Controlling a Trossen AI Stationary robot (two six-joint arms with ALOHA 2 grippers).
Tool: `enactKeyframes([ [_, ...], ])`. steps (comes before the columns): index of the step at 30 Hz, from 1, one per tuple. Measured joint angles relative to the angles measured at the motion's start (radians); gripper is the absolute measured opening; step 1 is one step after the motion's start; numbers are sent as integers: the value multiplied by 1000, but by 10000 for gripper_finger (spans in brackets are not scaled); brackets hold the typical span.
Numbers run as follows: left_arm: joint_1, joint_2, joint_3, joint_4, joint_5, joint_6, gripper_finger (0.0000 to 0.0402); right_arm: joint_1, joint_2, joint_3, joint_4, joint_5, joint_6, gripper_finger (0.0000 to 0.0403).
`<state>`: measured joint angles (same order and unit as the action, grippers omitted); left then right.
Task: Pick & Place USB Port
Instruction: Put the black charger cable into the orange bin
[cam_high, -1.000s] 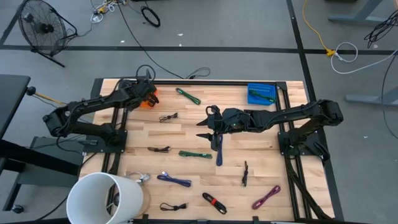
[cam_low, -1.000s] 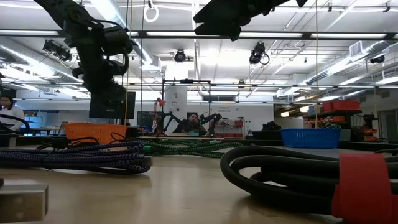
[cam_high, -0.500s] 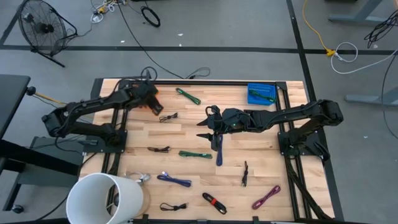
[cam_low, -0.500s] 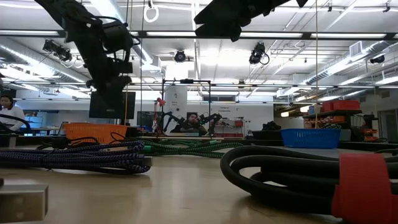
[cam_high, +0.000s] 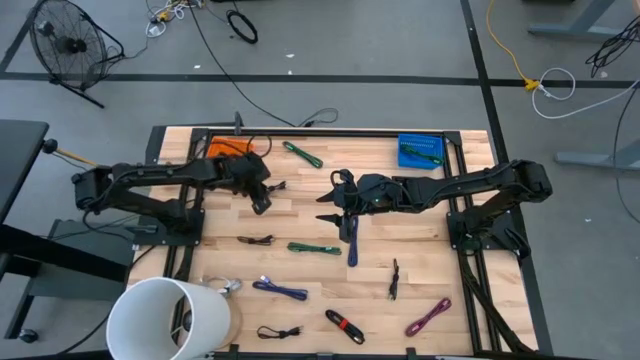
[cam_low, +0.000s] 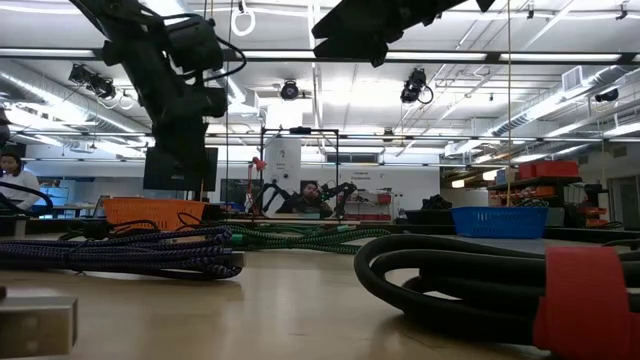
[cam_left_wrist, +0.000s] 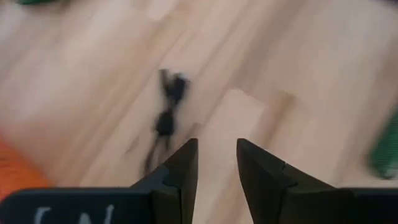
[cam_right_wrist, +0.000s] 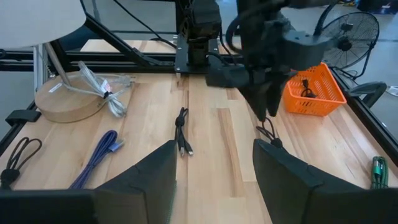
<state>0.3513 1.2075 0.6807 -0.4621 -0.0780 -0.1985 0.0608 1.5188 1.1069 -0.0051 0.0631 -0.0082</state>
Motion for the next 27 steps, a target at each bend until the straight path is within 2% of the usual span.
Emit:
enactKeyframes([
  [2,-7,26,0,14,-54,0,117,0,0,0,3,0,0,212],
  [6,-14,110,0,48,-41,33,117,0,0,0,5,0,0,212],
  [13,-13,260,0,77,-142,80,119,0,0,0,5,0,-1,212],
  [23,-12,286,0,106,-180,81,166,0,0,0,5,0,-2,212],
  [27,-12,286,0,107,-188,83,171,0,0,0,5,0,-2,212],
])
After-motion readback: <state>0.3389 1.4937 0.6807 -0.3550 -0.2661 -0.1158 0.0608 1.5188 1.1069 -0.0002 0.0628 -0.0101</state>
